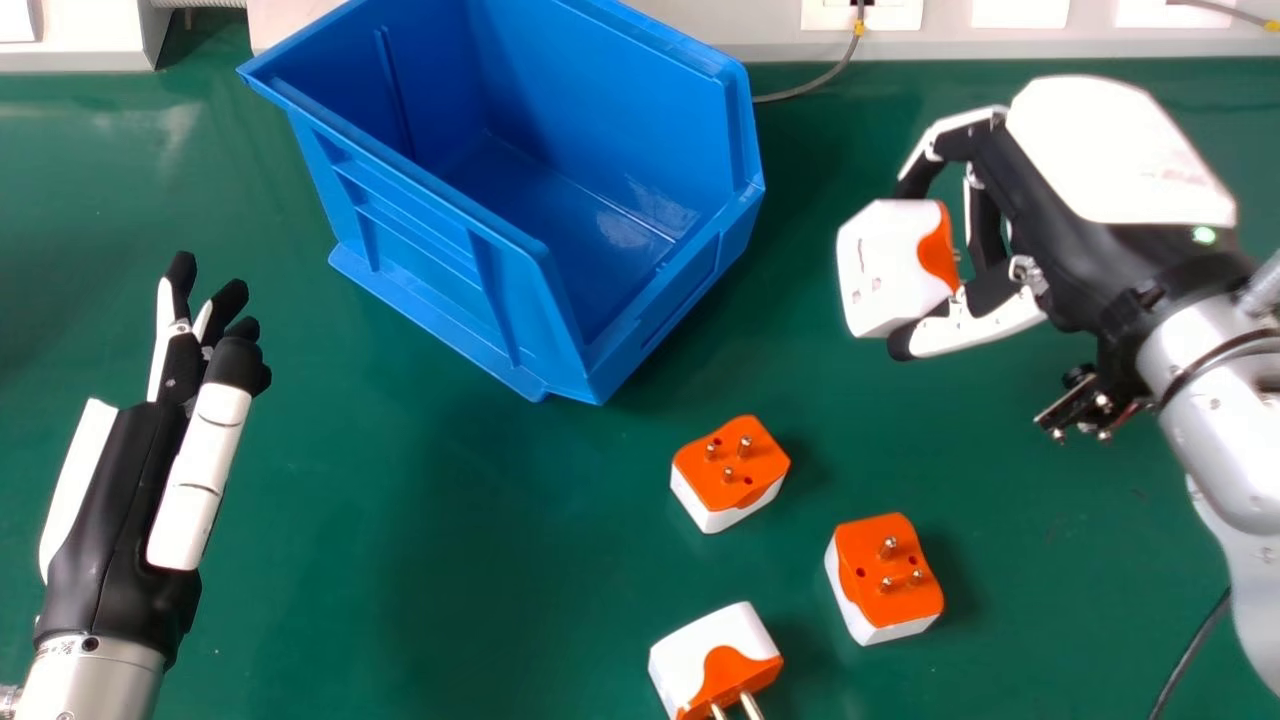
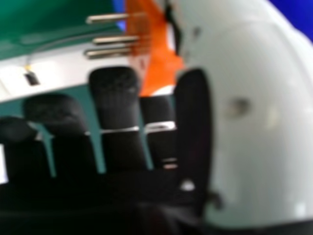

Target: Pick all objects and put in blue box

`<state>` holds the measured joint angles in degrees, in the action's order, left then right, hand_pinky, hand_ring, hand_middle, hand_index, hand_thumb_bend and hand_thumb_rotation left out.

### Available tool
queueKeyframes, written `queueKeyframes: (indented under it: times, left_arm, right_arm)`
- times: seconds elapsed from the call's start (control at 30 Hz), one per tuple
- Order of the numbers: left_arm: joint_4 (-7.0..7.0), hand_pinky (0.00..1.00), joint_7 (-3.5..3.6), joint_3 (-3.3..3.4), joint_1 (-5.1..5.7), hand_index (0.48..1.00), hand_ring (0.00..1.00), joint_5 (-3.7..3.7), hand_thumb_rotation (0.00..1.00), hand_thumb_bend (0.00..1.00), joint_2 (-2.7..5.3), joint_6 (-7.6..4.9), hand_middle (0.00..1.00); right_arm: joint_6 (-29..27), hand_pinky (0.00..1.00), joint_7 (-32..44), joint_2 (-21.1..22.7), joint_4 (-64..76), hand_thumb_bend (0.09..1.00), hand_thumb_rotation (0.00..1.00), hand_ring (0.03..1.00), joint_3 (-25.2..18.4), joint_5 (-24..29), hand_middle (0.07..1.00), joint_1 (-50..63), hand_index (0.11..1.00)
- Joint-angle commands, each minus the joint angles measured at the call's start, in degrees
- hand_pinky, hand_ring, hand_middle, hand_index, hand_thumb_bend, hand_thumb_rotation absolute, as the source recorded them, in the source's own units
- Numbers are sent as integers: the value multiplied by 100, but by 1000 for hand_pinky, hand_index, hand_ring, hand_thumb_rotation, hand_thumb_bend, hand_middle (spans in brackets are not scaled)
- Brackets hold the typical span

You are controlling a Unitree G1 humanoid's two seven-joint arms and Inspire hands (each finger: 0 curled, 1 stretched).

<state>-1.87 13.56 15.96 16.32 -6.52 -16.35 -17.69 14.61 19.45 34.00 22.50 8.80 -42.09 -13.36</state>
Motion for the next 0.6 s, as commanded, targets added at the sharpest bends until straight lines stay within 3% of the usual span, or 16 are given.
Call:
queueKeyframes:
  times: [0.0, 0.17, 0.33, 0.47, 0.57]
  left_arm:
    - [-31, 921, -54, -23, -70, 1000, 968, 98, 1000, 728, -13, -82, 989]
    - [-64, 919, -117, -71, -103, 1000, 968, 186, 1000, 729, 16, -50, 988]
    - [-93, 917, -158, -110, -107, 1000, 967, 220, 1000, 730, 28, -31, 986]
    - [-86, 918, -182, -138, -112, 1000, 966, 245, 1000, 722, 31, -34, 985]
    - [-170, 917, -204, -165, -78, 1000, 965, 263, 1000, 713, 43, -6, 983]
  right_arm:
    - [-1, 41, 142, 46, 378, 490, 136, 94, -156, 14, 170, -132, 468]
    - [-47, 64, 335, -122, 486, 491, 136, 116, -21, -54, 193, -467, 468]
    - [-216, 108, 264, -419, 131, 490, 139, 160, 235, -81, 237, -940, 469]
    - [-348, 73, 204, -696, -273, 490, 140, 125, 452, -79, 205, -1353, 470]
    - [-459, 54, 160, -856, -551, 489, 141, 106, 555, -62, 189, -1606, 470]
